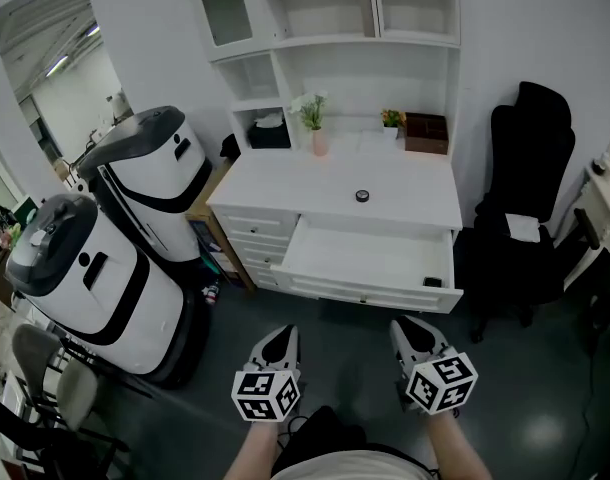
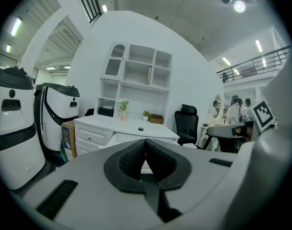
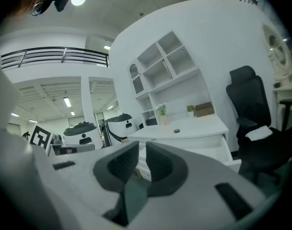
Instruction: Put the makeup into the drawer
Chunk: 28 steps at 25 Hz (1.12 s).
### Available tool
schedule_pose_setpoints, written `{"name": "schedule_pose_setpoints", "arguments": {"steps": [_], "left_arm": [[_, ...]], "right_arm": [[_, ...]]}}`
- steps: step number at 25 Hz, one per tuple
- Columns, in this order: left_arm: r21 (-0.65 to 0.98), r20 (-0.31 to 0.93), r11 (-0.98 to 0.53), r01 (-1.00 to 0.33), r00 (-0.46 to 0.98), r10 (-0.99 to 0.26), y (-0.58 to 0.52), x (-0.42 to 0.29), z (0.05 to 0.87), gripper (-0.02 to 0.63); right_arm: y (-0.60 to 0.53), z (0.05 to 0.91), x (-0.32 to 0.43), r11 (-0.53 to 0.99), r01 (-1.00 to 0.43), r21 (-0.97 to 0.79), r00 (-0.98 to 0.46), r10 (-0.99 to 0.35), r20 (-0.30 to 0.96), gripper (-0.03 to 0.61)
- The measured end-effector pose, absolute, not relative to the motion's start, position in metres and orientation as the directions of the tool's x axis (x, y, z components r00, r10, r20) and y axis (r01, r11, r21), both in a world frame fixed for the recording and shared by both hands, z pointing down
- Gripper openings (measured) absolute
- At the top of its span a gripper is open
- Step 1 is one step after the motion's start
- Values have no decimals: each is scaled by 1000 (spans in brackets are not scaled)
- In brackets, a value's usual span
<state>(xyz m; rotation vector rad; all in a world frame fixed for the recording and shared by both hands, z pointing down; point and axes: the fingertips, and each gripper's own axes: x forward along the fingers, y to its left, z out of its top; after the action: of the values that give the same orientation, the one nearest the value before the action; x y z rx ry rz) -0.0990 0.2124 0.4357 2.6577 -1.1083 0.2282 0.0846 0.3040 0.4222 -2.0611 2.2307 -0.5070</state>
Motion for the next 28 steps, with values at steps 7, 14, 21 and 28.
{"name": "schedule_pose_setpoints", "arguments": {"steps": [7, 14, 21, 28], "left_arm": [[164, 247, -671, -723, 688, -682, 189, -96, 438, 2], [182, 241, -674, -716, 697, -675, 134, -82, 445, 3], [184, 224, -699, -691, 722, -655, 49, -59, 440, 3], [184, 244, -729, -659, 749, -616, -27, -37, 446, 3]], "right_arm": [[285, 429, 96, 36, -962, -270, -95, -974, 208, 106], [232, 438, 112, 15, -965, -261, -80, -968, 240, 149], [147, 444, 134, -28, -968, -248, -40, -964, 264, 186], [69, 447, 152, -76, -966, -246, 3, -959, 284, 186]]}}
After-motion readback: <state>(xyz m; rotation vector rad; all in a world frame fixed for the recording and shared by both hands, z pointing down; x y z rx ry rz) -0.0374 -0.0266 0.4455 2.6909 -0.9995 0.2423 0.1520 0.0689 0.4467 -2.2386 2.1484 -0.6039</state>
